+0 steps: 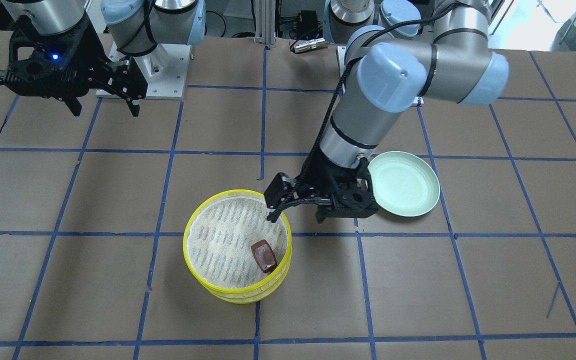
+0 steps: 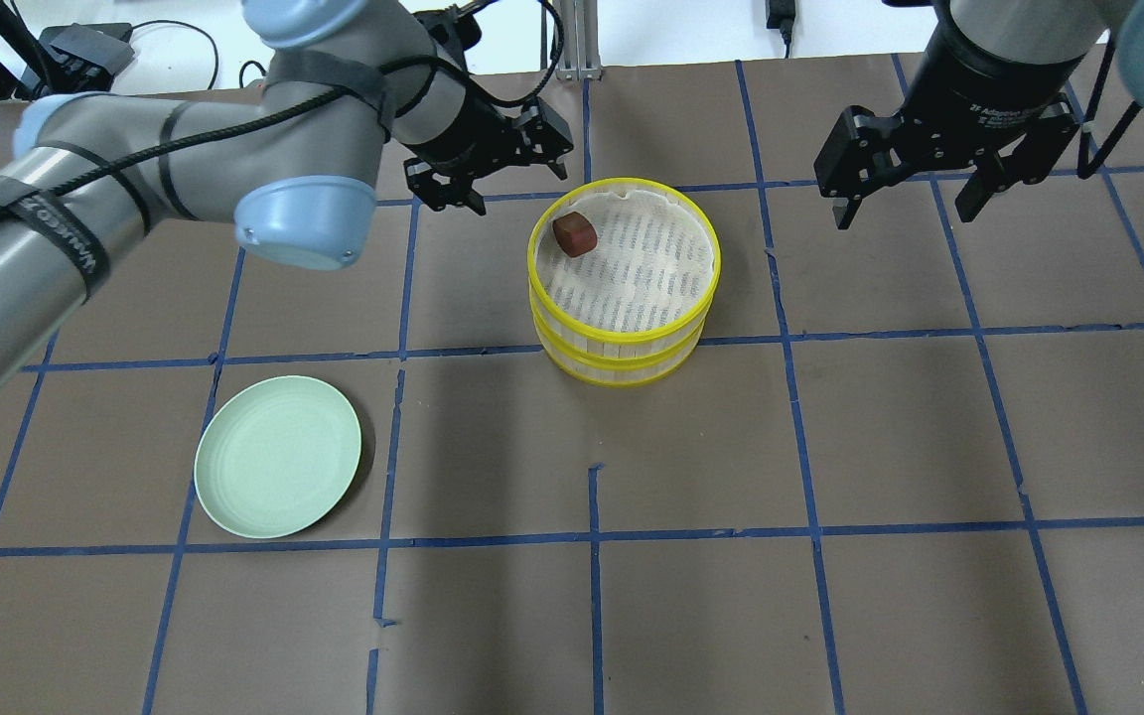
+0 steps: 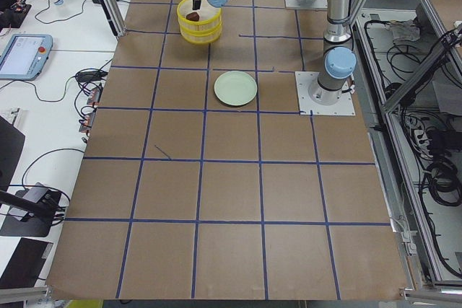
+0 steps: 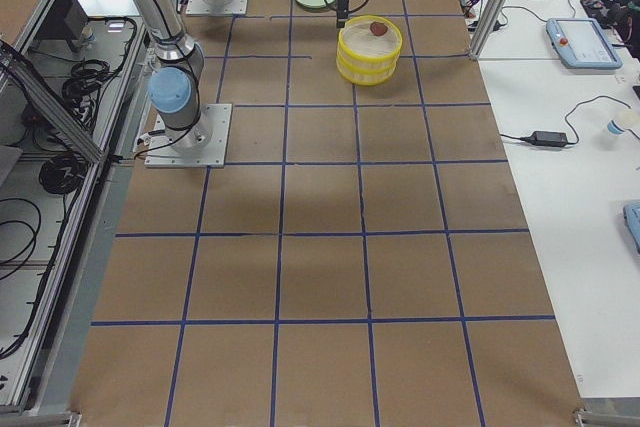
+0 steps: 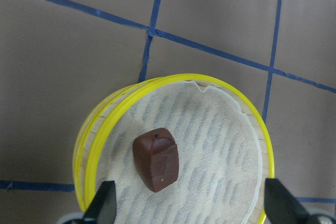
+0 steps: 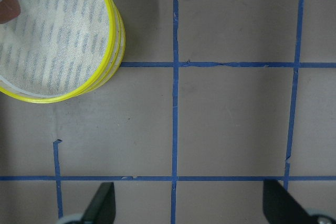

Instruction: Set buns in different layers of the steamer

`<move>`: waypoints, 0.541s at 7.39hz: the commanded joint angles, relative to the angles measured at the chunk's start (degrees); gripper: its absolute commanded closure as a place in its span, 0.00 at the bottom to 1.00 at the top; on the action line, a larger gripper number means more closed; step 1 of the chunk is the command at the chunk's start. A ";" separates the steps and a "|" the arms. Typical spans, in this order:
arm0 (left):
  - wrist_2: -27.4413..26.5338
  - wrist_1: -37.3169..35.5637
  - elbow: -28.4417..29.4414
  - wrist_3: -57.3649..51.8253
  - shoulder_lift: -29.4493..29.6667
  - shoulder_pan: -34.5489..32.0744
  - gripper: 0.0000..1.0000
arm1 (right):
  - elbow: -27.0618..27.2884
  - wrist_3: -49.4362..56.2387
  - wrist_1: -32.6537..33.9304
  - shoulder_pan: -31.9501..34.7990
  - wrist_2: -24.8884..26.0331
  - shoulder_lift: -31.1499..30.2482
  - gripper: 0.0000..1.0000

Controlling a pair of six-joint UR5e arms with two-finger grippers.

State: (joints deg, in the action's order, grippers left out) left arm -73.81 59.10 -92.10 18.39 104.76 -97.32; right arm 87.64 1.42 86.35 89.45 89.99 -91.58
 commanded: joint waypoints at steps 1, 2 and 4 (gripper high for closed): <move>-5.68 14.75 -0.80 -16.12 -7.17 8.08 0.00 | 0.07 -0.11 0.05 0.02 -0.25 0.00 0.00; -10.78 19.00 -0.80 -20.28 -8.59 8.89 0.00 | -0.01 -0.11 0.14 -0.06 -0.16 0.00 0.00; -16.62 25.16 -0.80 -21.37 -11.92 9.34 0.00 | 0.07 -0.28 0.31 -0.07 -0.16 0.00 0.00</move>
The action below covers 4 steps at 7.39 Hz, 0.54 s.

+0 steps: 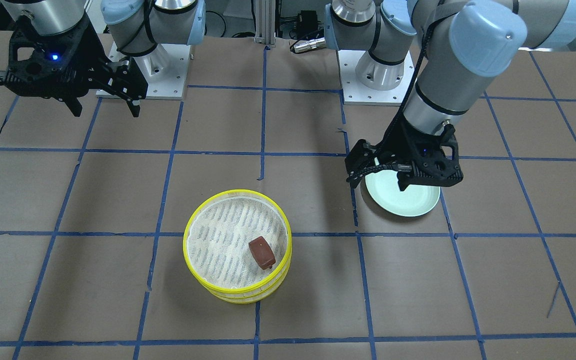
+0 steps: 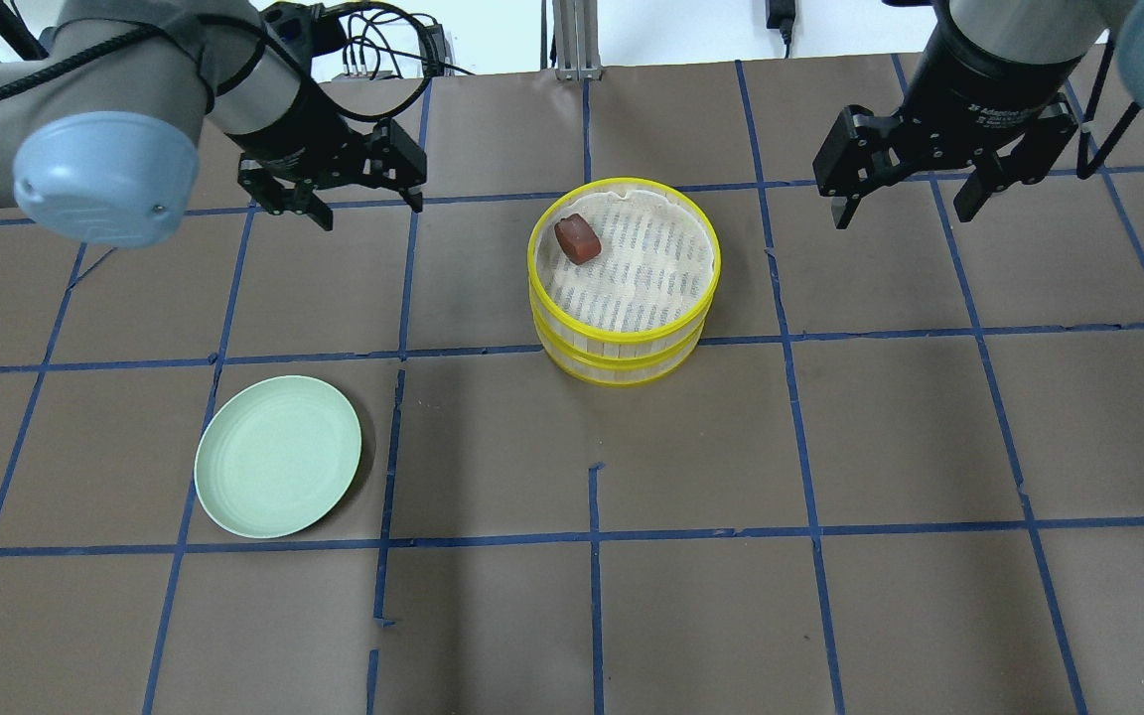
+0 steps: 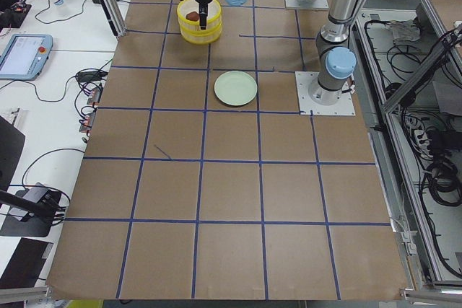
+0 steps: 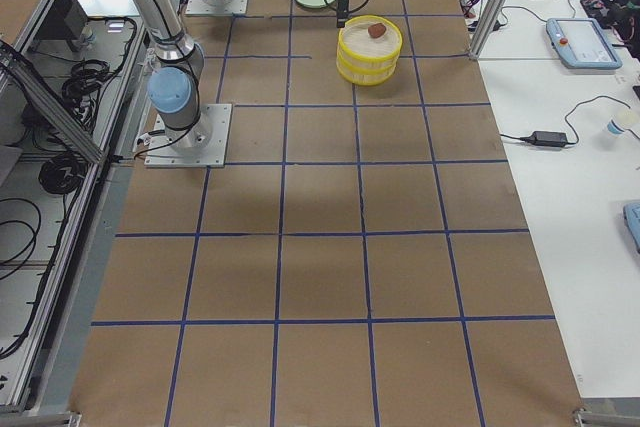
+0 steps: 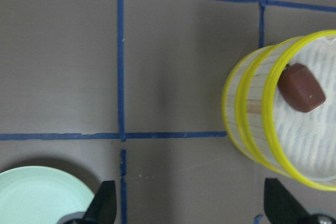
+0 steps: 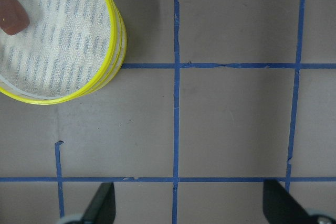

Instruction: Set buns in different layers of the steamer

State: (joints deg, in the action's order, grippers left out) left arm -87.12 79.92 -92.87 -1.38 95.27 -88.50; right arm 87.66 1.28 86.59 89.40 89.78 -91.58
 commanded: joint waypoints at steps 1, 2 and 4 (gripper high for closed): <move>-3.50 4.97 -0.12 -2.47 -3.06 0.87 0.00 | -0.03 -0.14 -0.01 -0.02 0.04 0.00 0.00; -3.50 6.90 0.05 -2.48 -3.77 0.96 0.00 | -0.03 -0.14 0.07 -0.02 0.04 0.00 0.00; -3.41 7.71 -0.12 -2.57 -4.30 1.13 0.00 | -0.03 -0.05 0.16 -0.02 -0.04 0.00 0.00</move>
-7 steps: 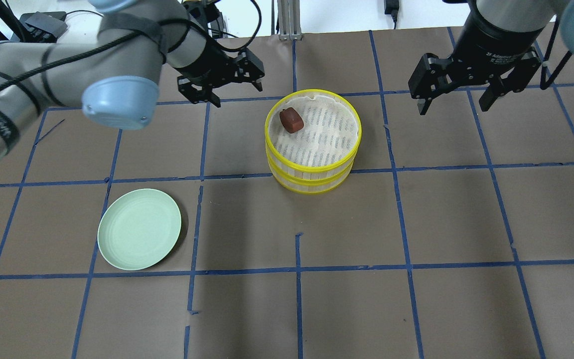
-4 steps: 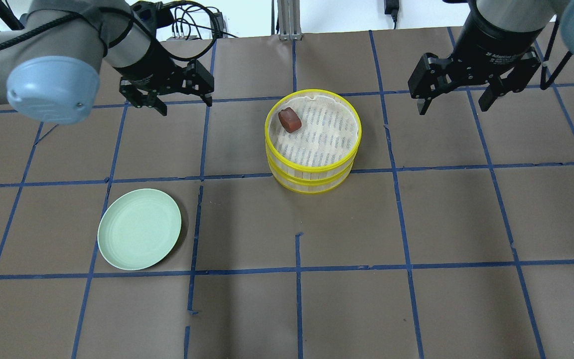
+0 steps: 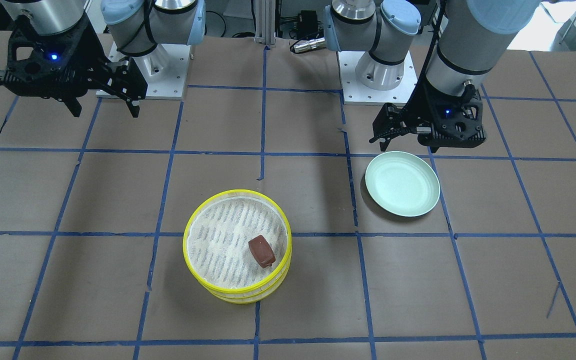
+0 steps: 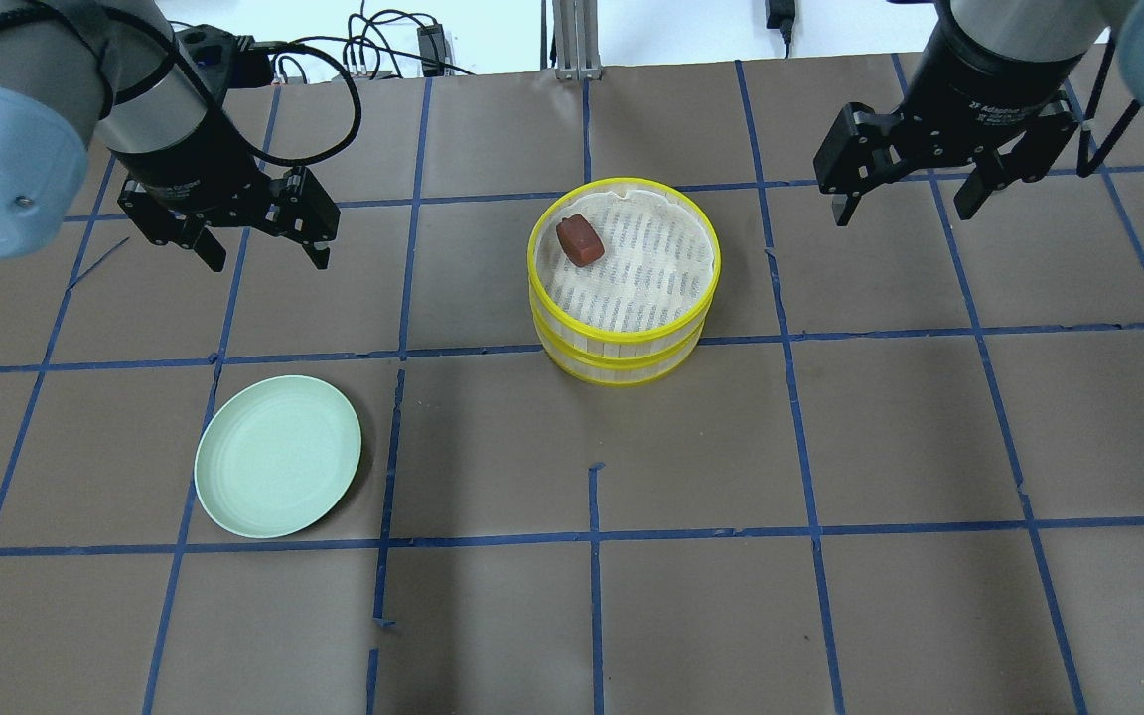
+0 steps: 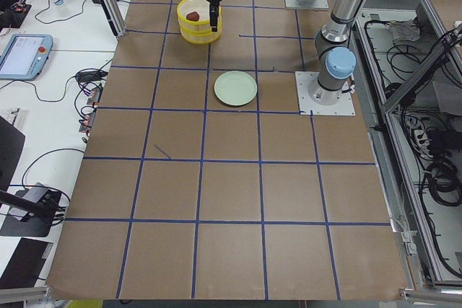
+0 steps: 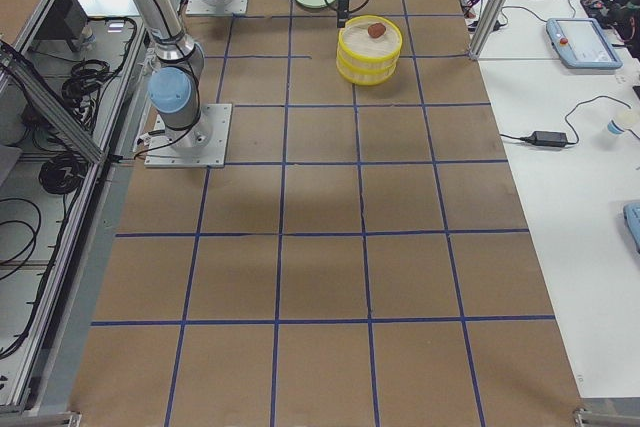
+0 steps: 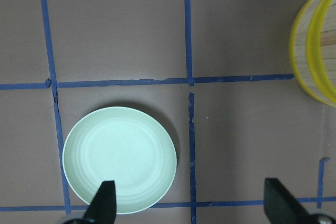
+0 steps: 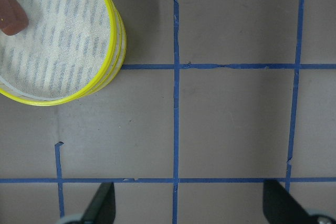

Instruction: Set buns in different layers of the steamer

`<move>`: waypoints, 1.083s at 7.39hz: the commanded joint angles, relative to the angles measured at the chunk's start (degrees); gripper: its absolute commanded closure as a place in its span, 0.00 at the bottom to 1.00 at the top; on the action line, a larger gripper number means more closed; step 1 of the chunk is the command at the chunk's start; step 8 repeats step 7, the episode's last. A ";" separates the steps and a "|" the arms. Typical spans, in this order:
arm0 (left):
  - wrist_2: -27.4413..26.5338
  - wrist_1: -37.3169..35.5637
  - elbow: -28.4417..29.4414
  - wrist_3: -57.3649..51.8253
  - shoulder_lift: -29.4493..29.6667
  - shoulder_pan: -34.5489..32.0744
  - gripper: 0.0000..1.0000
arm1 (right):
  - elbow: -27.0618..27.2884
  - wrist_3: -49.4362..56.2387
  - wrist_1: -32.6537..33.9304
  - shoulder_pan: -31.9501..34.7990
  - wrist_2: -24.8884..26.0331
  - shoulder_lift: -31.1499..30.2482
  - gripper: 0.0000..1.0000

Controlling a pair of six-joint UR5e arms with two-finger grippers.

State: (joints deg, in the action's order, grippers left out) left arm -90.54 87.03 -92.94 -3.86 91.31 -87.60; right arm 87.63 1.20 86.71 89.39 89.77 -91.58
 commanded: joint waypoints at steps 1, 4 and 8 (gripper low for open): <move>-0.17 0.77 -0.05 -0.09 -0.61 0.15 0.00 | 0.08 -0.06 0.04 0.09 -0.03 0.00 0.00; -4.74 2.89 -0.04 -0.18 -1.66 0.24 0.00 | 0.17 -0.06 0.13 0.09 -0.21 0.00 0.00; -4.39 2.80 -0.05 -0.27 -1.58 0.33 0.00 | 0.08 -0.15 0.13 0.00 -0.12 0.00 0.00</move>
